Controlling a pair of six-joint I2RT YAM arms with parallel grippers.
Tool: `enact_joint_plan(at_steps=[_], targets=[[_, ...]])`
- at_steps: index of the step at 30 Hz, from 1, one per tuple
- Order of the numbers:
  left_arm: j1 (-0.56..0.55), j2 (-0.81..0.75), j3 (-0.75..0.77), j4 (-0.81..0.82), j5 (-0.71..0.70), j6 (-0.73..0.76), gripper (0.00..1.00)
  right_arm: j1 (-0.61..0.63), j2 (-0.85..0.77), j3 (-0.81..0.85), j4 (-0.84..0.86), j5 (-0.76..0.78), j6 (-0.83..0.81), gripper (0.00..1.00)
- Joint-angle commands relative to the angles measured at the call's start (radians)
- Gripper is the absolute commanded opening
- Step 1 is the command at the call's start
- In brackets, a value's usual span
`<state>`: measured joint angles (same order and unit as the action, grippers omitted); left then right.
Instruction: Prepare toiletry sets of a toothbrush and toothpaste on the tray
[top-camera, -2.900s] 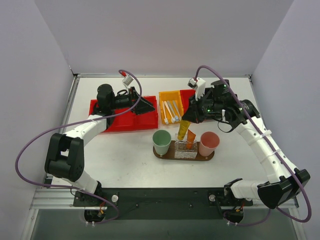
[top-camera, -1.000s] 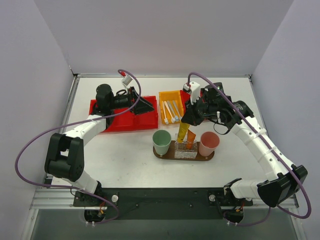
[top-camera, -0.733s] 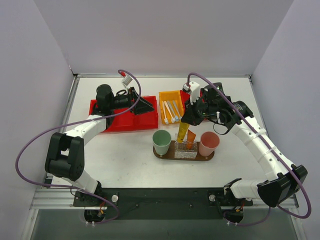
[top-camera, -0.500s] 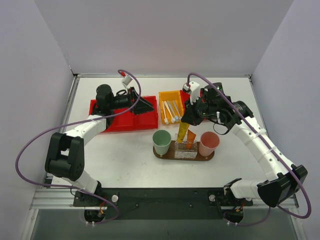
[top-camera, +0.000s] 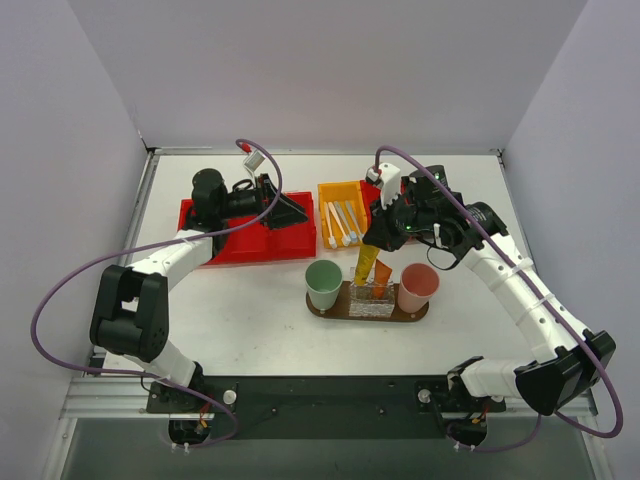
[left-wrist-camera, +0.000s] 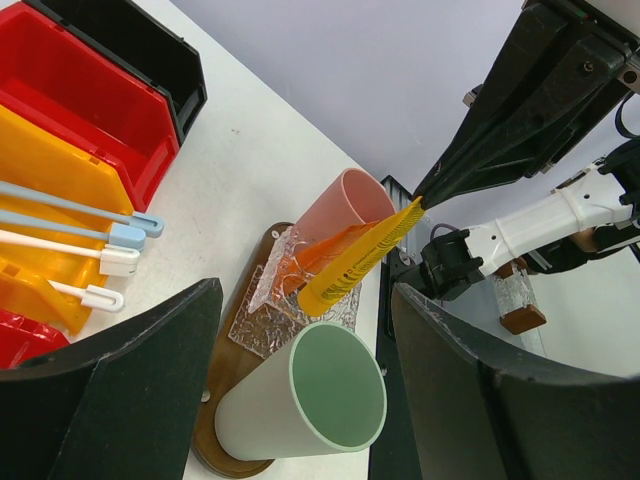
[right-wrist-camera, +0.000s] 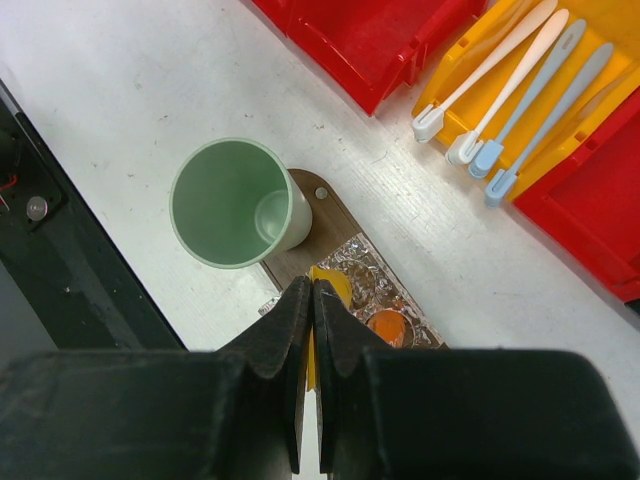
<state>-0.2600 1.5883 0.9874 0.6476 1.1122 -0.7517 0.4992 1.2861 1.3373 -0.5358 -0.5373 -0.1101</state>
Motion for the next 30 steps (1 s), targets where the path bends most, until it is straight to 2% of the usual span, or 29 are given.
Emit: enact_joint_plan(at_steps=[1, 30], targets=[[0.005, 0.004, -0.004, 0.055, 0.024, 0.0, 0.79, 0.006, -0.033, -0.001, -0.001, 0.003, -0.016, 0.0], [0.005, 0.013, -0.004, 0.063, 0.032, -0.006, 0.79, 0.002, -0.041, 0.026, -0.018, 0.04, -0.039, 0.0]])
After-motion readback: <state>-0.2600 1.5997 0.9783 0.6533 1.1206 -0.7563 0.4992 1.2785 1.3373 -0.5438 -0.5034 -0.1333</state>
